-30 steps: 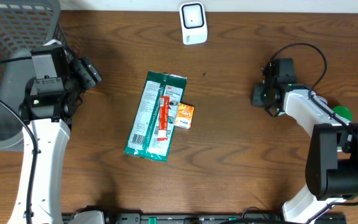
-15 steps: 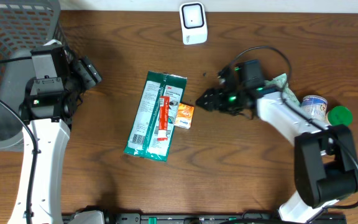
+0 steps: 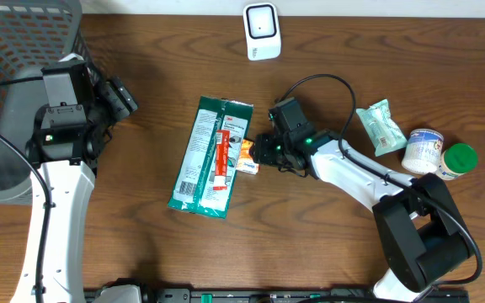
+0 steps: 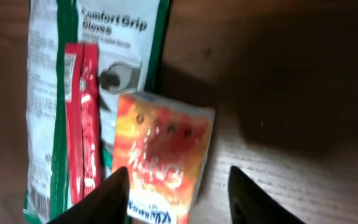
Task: Scan the item barcode
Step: 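Grasp the orange box with the right gripper and lift it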
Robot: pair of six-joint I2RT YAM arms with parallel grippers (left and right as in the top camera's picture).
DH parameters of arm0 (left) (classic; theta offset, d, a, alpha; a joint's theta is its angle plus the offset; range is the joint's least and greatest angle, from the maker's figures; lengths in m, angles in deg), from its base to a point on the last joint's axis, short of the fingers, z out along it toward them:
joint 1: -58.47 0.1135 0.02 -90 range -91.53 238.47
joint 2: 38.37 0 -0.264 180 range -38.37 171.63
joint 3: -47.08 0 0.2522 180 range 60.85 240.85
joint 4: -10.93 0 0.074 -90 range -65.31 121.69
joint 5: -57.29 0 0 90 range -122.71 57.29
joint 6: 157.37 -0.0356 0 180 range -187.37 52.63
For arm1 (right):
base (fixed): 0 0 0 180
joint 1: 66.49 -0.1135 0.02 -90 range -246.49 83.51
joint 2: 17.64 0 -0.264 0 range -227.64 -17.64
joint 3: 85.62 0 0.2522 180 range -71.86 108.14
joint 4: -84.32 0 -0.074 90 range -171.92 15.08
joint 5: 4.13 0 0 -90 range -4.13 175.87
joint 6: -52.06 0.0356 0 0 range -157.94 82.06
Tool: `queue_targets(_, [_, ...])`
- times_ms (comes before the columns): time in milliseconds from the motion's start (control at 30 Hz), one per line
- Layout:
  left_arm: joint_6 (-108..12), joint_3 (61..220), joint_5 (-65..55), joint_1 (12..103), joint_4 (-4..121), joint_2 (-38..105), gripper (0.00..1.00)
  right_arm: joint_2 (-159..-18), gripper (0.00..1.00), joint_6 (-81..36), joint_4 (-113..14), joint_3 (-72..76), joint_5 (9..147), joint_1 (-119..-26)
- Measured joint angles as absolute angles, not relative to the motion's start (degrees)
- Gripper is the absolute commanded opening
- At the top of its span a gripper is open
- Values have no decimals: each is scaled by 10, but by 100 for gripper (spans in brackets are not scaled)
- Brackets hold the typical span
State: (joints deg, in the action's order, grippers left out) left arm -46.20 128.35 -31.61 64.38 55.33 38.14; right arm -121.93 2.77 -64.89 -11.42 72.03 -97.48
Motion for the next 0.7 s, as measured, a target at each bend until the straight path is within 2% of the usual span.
queue_targets(267, [-462,1284,-316,644,553,381,84,-1219,39,69,-758,-182,708,-975])
queue_targets(400, [-462,1284,-316,644,553,381,84,-1219,23,76,-787,-206,701,-977])
queue_targets(600, [-462,1284,-316,644,553,381,84,-1219,27,82,-861,-242,701,-979])
queue_targets(667, [-462,1284,-316,644,553,381,84,-1219,27,82,-873,-249,701,-979])
queue_targets(700, [-462,1284,-316,644,553,381,84,-1218,24,83,-876,-251,701,-979])
